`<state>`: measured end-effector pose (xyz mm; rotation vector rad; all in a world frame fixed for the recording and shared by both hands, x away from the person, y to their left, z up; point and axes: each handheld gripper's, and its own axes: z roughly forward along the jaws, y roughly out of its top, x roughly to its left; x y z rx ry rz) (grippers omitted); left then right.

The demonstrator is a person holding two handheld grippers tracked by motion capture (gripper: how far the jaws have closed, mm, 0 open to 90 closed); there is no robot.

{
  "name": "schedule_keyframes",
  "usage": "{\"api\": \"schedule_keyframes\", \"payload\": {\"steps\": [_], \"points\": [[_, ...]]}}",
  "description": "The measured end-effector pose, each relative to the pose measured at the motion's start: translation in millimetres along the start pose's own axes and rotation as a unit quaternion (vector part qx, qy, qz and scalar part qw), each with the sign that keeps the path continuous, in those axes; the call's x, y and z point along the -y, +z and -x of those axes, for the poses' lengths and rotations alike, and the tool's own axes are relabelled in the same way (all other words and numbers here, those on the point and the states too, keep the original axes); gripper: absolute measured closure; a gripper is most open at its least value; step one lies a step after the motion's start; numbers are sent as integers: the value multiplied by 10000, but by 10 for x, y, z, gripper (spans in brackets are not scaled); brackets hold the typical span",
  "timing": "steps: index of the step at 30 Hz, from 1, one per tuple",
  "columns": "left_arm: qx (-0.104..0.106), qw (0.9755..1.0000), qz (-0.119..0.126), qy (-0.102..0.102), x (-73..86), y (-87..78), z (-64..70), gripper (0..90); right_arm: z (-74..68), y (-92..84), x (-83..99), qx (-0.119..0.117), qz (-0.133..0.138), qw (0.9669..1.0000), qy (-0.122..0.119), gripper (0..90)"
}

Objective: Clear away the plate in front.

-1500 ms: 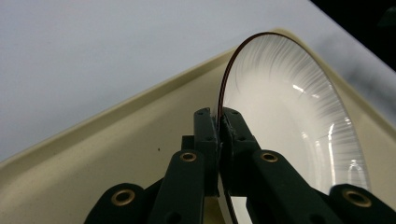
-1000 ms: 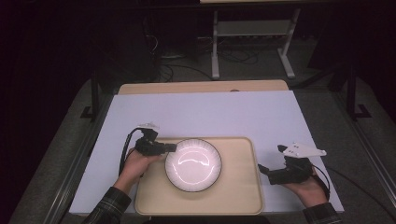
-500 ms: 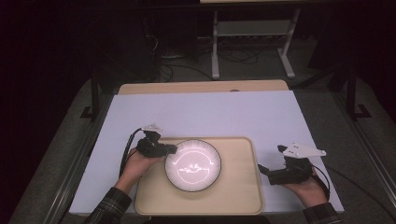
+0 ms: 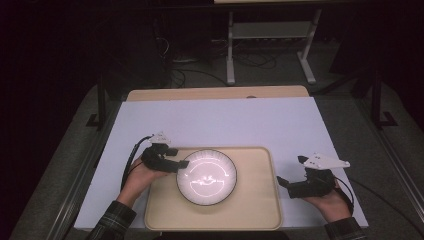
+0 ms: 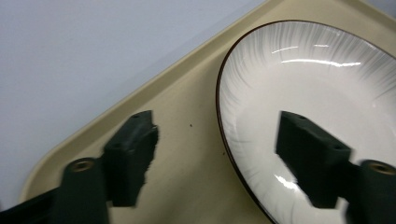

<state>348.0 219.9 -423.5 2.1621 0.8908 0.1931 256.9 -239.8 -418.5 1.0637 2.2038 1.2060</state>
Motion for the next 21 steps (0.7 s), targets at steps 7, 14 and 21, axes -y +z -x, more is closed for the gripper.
{"api": "schedule_keyframes", "payload": {"steps": [7,14,21], "points": [[-314,9993,26,187,-11,-80,26,45,2,-3,3,3,11,10000,-5,0],[-432,9987,237,161,48,-247,-22,0,5,-7,2,-6,20,10000,-6,0],[-567,9977,357,90,107,-398,-36,0,10,-12,8,-16,25,10000,7,0]]}}
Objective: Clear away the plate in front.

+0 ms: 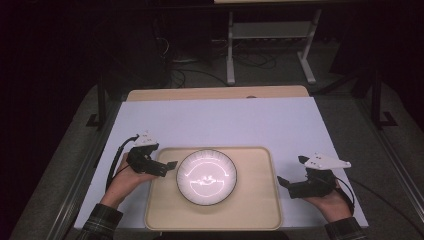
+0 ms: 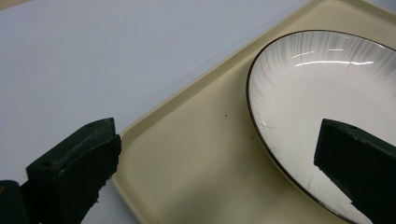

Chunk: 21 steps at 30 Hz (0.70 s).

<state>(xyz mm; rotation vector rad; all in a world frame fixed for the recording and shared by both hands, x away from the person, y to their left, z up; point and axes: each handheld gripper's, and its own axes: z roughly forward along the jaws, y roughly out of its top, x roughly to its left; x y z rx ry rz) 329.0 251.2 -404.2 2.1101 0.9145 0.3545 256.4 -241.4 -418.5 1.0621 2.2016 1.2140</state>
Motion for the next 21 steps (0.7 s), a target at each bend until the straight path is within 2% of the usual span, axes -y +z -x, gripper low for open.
{"api": "schedule_keyframes", "payload": {"steps": [15,21], "points": [[-219,9994,202,-195,258,-321,-105,0,-1,6,6,12,-27,10000,-7,0],[-302,9991,239,-185,368,-415,-113,0,3,3,10,16,-35,10000,8,0]]}}
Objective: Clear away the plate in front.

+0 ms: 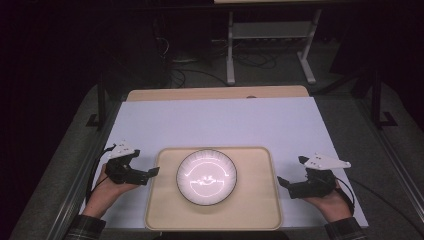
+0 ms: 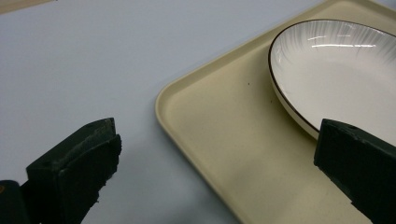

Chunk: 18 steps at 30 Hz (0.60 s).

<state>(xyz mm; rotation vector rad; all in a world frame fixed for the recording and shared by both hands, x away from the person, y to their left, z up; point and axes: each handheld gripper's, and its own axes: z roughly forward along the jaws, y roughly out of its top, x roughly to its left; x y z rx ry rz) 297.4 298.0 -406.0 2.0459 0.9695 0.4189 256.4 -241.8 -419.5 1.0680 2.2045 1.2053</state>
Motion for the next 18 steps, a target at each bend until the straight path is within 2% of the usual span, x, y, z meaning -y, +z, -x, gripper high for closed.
{"api": "schedule_keyframes", "payload": {"steps": [18], "points": [[-190,9997,-121,-59,273,-162,-48,0,17,12,38,-10,-109,9999,10,0]]}}
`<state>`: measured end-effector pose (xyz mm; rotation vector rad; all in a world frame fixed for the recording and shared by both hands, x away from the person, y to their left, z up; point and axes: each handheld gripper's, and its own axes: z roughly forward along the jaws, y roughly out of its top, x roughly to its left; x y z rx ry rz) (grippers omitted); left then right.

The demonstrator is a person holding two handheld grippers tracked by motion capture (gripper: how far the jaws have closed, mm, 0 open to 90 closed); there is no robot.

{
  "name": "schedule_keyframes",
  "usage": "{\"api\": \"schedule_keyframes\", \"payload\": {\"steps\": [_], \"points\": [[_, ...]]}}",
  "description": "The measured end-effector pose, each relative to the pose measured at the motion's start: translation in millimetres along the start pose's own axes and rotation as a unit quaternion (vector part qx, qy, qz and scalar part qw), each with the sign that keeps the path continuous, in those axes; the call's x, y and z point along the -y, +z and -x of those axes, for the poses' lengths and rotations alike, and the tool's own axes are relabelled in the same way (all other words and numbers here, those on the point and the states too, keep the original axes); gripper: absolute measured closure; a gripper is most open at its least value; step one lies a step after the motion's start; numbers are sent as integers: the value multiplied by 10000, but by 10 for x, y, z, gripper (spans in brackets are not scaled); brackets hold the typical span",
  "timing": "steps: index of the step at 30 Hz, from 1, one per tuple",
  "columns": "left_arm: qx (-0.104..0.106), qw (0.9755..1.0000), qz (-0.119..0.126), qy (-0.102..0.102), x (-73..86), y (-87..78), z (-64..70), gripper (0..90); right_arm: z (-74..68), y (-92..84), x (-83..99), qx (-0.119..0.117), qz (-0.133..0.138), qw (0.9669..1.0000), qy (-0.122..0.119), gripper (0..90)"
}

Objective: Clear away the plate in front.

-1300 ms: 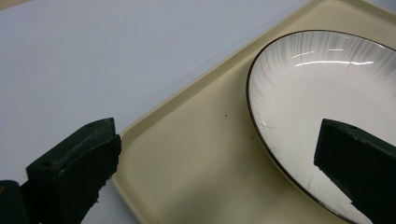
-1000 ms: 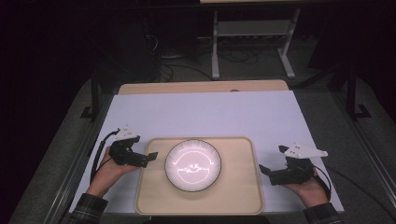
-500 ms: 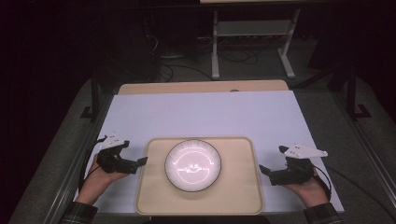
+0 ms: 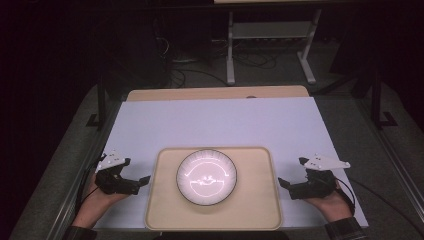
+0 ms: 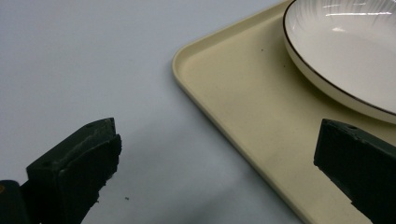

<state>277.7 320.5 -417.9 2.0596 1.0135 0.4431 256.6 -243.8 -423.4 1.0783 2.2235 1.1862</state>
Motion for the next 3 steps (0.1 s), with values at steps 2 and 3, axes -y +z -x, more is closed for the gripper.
{"api": "schedule_keyframes", "payload": {"steps": [2,3], "points": [[-68,10000,-41,-50,24,6,-22,0,28,14,21,-38,-43,9999,100,0],[-68,10000,-41,-50,24,6,-22,0,51,29,41,2,-104,9998,159,0]]}}
